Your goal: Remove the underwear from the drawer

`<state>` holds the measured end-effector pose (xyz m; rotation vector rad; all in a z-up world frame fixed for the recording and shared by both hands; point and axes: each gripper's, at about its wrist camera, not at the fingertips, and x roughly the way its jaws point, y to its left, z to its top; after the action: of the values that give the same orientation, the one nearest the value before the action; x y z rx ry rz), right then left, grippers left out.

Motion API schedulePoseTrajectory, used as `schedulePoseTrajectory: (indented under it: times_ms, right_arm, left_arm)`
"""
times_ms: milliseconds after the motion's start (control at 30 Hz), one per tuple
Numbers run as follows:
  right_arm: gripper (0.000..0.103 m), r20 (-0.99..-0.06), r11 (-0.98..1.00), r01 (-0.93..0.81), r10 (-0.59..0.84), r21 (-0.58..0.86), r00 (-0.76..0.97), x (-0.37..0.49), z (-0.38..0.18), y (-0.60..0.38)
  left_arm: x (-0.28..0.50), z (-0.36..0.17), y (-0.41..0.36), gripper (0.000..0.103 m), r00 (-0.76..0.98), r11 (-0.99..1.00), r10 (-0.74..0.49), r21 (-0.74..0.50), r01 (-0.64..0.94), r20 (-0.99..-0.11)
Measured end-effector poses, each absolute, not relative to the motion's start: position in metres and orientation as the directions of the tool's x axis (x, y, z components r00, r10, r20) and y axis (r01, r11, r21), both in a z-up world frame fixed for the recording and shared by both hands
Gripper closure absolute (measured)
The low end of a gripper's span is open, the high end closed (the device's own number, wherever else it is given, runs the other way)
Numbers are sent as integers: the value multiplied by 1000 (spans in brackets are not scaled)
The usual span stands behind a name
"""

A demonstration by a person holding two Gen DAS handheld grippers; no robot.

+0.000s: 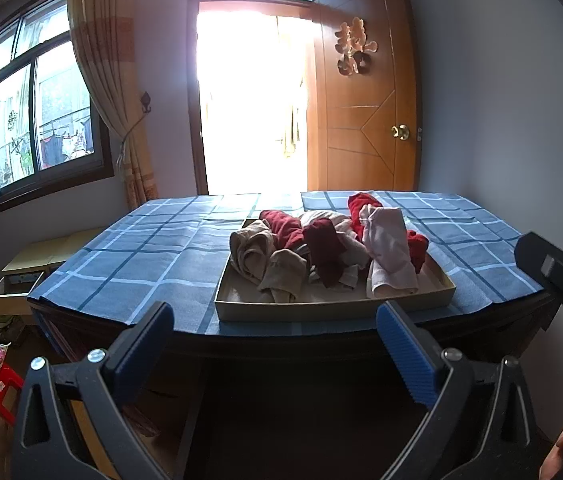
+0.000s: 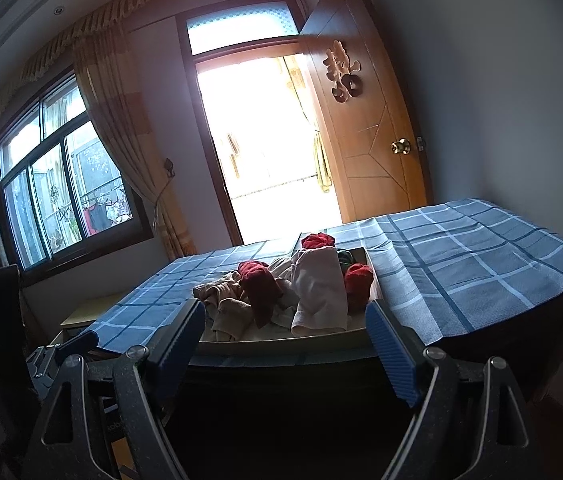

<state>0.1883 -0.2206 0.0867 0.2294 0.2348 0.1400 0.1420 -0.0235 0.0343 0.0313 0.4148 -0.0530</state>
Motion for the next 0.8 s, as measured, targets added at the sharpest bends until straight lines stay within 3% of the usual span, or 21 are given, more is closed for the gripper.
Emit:
schedulePoseTrajectory:
  times_ms: [800]
  right_arm:
    - [19, -207, 964, -111, 163, 241, 965, 187, 89, -221]
  left_arm:
    - [144, 36, -18, 0, 902, 998, -69, -26, 64, -425]
